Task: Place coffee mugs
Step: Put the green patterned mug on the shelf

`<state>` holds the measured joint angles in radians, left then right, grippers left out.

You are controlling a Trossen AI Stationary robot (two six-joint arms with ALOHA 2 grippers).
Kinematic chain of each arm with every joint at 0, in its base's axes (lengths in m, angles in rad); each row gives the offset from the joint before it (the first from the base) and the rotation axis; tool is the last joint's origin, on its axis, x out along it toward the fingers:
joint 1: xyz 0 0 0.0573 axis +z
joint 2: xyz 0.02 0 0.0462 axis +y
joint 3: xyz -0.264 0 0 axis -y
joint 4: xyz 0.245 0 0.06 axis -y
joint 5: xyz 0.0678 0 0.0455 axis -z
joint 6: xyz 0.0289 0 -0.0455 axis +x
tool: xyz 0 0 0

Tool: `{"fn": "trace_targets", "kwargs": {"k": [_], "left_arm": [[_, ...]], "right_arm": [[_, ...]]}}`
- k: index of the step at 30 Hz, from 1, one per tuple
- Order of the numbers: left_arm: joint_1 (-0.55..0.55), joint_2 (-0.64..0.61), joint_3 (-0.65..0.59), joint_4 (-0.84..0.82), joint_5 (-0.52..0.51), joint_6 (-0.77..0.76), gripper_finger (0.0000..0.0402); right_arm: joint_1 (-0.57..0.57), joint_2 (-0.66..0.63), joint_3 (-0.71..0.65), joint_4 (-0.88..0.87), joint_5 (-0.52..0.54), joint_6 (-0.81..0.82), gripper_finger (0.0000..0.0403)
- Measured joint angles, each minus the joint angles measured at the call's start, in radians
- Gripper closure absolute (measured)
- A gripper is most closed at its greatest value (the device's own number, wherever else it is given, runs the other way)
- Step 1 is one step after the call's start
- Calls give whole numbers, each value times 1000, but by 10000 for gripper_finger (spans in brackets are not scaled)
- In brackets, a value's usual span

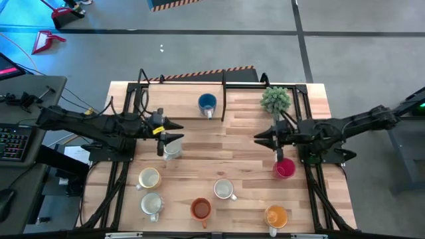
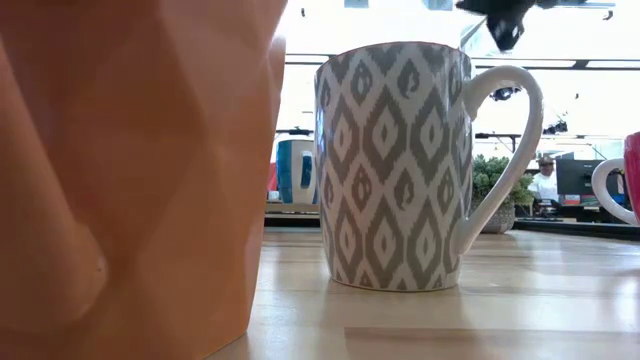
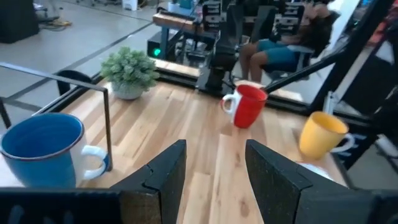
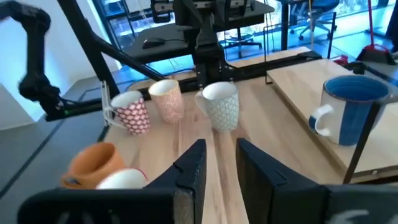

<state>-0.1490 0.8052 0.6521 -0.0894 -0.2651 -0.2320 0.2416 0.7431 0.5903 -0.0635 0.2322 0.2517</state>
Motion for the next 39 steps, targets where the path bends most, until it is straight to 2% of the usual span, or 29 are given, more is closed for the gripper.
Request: {"fn": "trace_targets", "kwargs": {"k": [6, 13, 20, 24, 28, 31, 33, 39], "left_arm": [[8, 63, 0, 73, -8, 34, 245], [26, 106, 0, 156, -3, 35, 245], [26, 122, 0, 159, 11, 154, 245], [26, 121, 0, 168, 38, 76, 245], [26, 121, 0, 9, 23, -11, 244], [26, 122, -1, -168, -13, -92, 240], [27, 122, 0, -214, -25, -130, 237], [27, 124, 86, -416, -14, -215, 231]], "right_arm": [[0, -4, -133, 146, 4, -62, 336], [0, 4, -181, 111, 52, -69, 336], [0, 3, -181, 97, 53, -53, 336], [0, 3, -181, 92, 59, 4, 336], [0, 3, -181, 86, 87, 19, 336], [0, 3, -181, 53, 98, 89, 336], [0, 3, -181, 18, 99, 133, 336], [0, 4, -181, -63, 117, 195, 336]]}}
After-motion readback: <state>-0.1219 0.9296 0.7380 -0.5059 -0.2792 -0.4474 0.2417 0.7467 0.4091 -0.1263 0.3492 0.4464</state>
